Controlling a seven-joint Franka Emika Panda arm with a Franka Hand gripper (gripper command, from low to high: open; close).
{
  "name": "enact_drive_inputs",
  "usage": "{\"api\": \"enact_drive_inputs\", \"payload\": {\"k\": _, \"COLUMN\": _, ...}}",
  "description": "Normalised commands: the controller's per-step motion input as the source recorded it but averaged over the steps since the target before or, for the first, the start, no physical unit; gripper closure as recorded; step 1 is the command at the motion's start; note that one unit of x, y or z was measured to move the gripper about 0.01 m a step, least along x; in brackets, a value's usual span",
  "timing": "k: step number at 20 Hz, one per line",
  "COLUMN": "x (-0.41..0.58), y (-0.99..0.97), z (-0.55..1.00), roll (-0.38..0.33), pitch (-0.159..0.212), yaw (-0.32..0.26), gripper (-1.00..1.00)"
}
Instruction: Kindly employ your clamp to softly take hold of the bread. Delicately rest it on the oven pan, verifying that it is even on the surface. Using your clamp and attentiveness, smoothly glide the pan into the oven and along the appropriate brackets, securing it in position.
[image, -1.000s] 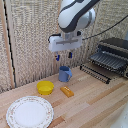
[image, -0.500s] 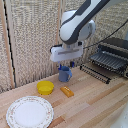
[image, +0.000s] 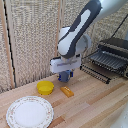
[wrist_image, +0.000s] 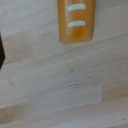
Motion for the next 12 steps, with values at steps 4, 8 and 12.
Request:
{"api": "enact_drive_inputs", "payload": {"k": 4, "x": -0.075, "y": -0.06, "z": -0.51, "roll": -0.025, "pitch": 0.054, "yaw": 0.040, "gripper": -1.00}}
{"api": "enact_drive_inputs", "payload": {"k": 8, "x": 0.082, "y": 0.00, "z": -0.41, "roll": -0.048, "pitch": 0.015, "yaw": 0.033, "gripper": -1.00}}
{"api": "enact_drive_inputs", "payload": {"k": 12, "x": 0.239, "y": 0.00, "z": -0.25, "roll": -0.017, "pitch": 0.000, "yaw": 0.036, "gripper": -1.00}}
